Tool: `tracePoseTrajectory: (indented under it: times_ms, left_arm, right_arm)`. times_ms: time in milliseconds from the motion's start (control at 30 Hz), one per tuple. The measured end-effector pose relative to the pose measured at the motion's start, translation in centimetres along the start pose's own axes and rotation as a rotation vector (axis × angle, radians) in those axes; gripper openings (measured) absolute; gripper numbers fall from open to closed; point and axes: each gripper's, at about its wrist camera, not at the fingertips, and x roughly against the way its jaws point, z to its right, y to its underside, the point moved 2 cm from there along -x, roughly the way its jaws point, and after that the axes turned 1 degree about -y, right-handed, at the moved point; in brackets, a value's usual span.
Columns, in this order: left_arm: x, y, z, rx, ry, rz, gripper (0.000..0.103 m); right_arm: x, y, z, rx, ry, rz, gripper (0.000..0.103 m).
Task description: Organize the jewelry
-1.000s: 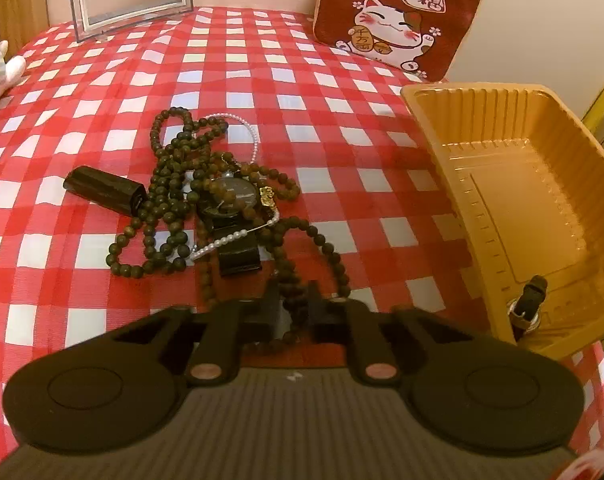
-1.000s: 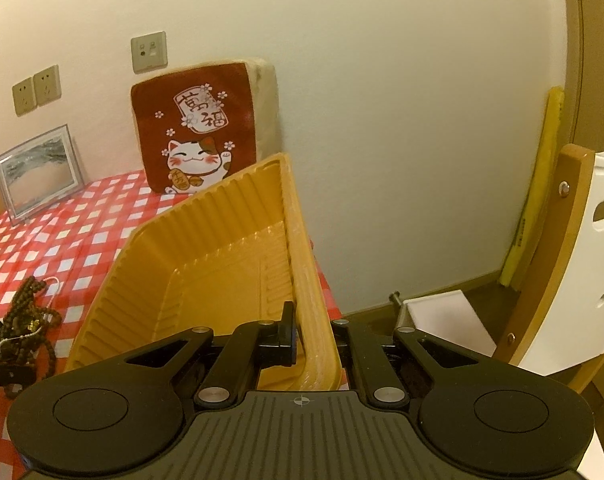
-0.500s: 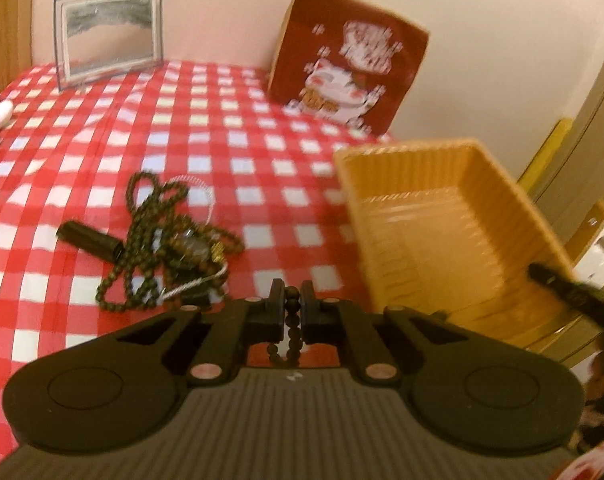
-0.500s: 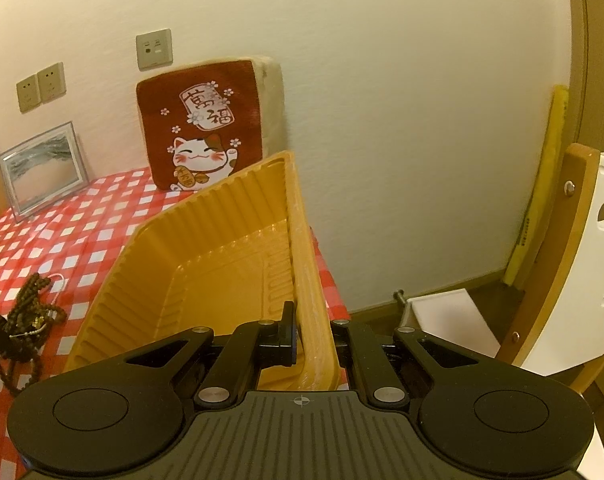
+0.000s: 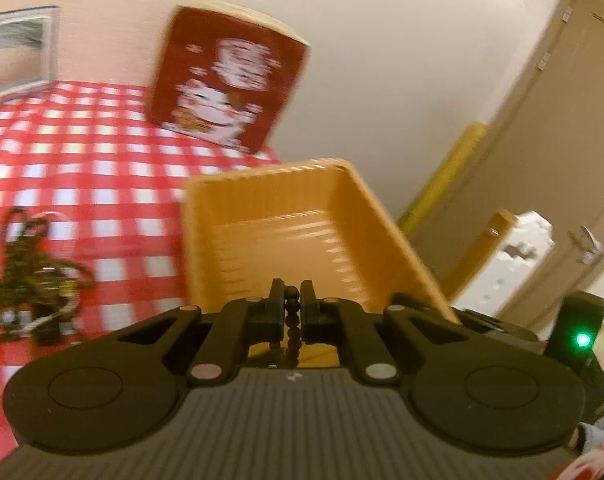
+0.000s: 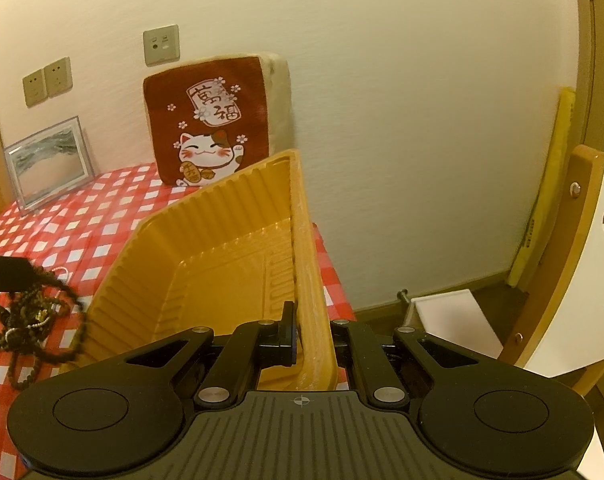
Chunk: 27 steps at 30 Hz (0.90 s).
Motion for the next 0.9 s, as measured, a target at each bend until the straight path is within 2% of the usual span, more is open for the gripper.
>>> tracePoseTrajectory:
  times_ms: [233, 300, 367, 467, 667, 900]
  left_arm:
    - [-3.4, 0.5, 2.2, 0.006, 0.097, -0.083, 0.008]
    - [-3.4, 0.7, 2.3, 0.01, 0.092, -0.086, 0.009]
    - [-3.2, 0.6, 2.2, 0.007, 0.085, -0.082, 0.016]
    - [-2.5, 0.4, 1.8, 0.003, 0.058, -0.062, 0.017]
    - [0.2, 1.1, -0.9, 0.009, -0.064, -0.027, 0.02]
    - [3.8, 2.7, -7.3, 0.102, -0.282, -0.01, 0.026]
  right_arm:
    - [0.1, 0.0, 0.0, 0.001, -0.004, -0.007, 0.006]
    - [0.1, 0.1, 0.0, -0.001, -0.004, -0.011, 0.006]
    - [0.1, 0.0, 0.1, -0.006, -0.004, -0.014, 0.006]
    - [0.0, -0.1, 0.1, -0.007, -0.003, -0.014, 0.006]
    - [-0.3, -0.1, 0.1, -0.008, -0.001, -0.007, 0.005]
    - [-0.6, -0.3, -0.2, 0.001, 0.016, 0.018, 0.005]
